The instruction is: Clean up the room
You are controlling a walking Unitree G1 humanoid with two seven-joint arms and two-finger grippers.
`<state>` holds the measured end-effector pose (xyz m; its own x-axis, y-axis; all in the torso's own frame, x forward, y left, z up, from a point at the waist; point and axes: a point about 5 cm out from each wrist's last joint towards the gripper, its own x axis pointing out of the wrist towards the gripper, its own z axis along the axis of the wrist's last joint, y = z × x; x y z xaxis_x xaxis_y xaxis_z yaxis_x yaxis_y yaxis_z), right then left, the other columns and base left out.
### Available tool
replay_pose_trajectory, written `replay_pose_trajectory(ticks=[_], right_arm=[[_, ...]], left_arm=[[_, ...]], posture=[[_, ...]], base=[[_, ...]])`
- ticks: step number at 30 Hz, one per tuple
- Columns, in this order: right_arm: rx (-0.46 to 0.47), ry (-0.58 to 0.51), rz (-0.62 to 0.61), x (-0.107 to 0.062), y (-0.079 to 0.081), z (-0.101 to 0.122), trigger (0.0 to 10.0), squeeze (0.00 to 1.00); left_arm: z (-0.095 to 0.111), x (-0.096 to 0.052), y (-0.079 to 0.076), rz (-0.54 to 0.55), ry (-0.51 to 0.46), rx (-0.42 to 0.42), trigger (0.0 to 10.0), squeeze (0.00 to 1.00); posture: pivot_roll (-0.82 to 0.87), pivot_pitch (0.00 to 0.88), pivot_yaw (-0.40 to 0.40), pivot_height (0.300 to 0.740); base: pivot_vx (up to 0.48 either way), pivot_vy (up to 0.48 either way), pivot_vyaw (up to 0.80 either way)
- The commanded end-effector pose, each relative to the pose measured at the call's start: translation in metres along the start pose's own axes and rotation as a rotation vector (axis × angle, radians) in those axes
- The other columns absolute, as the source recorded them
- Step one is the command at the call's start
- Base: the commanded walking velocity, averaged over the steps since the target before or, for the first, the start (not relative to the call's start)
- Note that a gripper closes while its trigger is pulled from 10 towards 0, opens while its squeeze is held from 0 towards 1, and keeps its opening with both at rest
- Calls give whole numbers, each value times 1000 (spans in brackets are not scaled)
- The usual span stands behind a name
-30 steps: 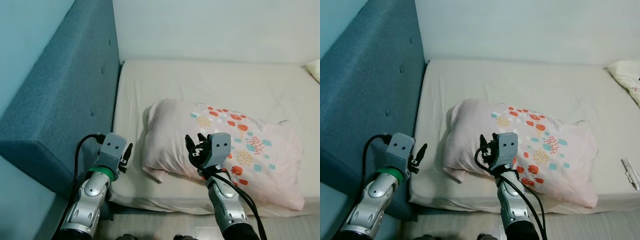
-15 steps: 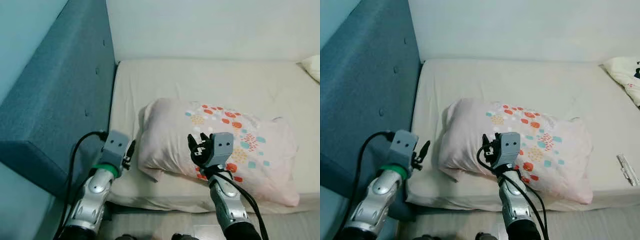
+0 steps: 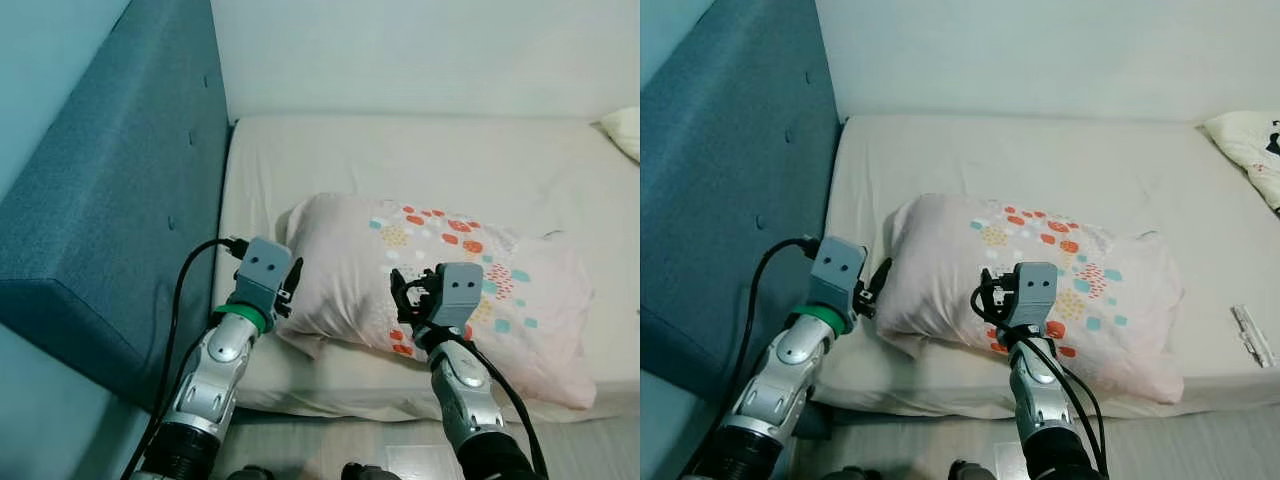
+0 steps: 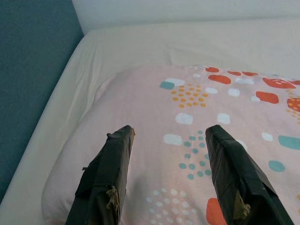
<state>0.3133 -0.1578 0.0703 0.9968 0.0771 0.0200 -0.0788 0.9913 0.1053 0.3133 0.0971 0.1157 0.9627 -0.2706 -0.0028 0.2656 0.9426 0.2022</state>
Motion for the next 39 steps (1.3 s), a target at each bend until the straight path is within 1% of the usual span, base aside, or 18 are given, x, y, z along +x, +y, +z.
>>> replay_pose_trajectory(ticks=[1,3,6,7,8,12,14,25,27,30,39], right_arm=[[-6,24,-20,-5,-6,-7,10000,0],[-5,22,-19,-5,-6,-7,10000,0],[-43,17,-12,-6,-6,-7,10000,0],[-43,17,-12,-6,-6,-7,10000,0],[-49,21,-17,-6,-7,-8,10000,0],[-51,21,-19,-6,-8,-8,10000,0],[-52,19,-22,-6,-8,-8,10000,0],[-56,16,-26,-5,-9,-7,10000,0],[-57,15,-27,-5,-9,-7,10000,0],[-57,15,-28,-5,-9,-7,10000,0],[-54,15,-30,-4,-9,-8,10000,0]], left_arm=[[-7,-3,-3,-12,28,5,10000,0],[-7,-3,-4,-12,28,5,10000,0],[-9,-4,-2,-6,36,6,10000,0],[-9,-4,-2,-6,36,6,10000,0],[-10,-4,-1,-3,39,7,10000,0],[-11,-4,-1,-3,41,9,10000,0],[-11,-4,-1,-5,41,10,10000,0],[-12,-4,-1,-6,42,14,10000,0],[-12,-4,0,-7,43,16,10000,0],[-12,-4,0,-7,44,15,10000,0],[-13,-4,0,-9,46,19,10000,0]], posture=[[44,125,16,740],[44,125,16,740],[42,125,15,725],[42,125,15,725],[42,124,16,715],[42,123,16,700],[41,120,17,680],[41,114,16,650],[42,112,17,635],[43,111,17,630],[43,109,21,590]], base=[[0,0,0],[0,0,0],[0,0,0],[0,0,0],[0,0,0],[0,0,0],[0,0,0],[0,0,0],[0,0,0],[0,0,0],[0,0,0]])
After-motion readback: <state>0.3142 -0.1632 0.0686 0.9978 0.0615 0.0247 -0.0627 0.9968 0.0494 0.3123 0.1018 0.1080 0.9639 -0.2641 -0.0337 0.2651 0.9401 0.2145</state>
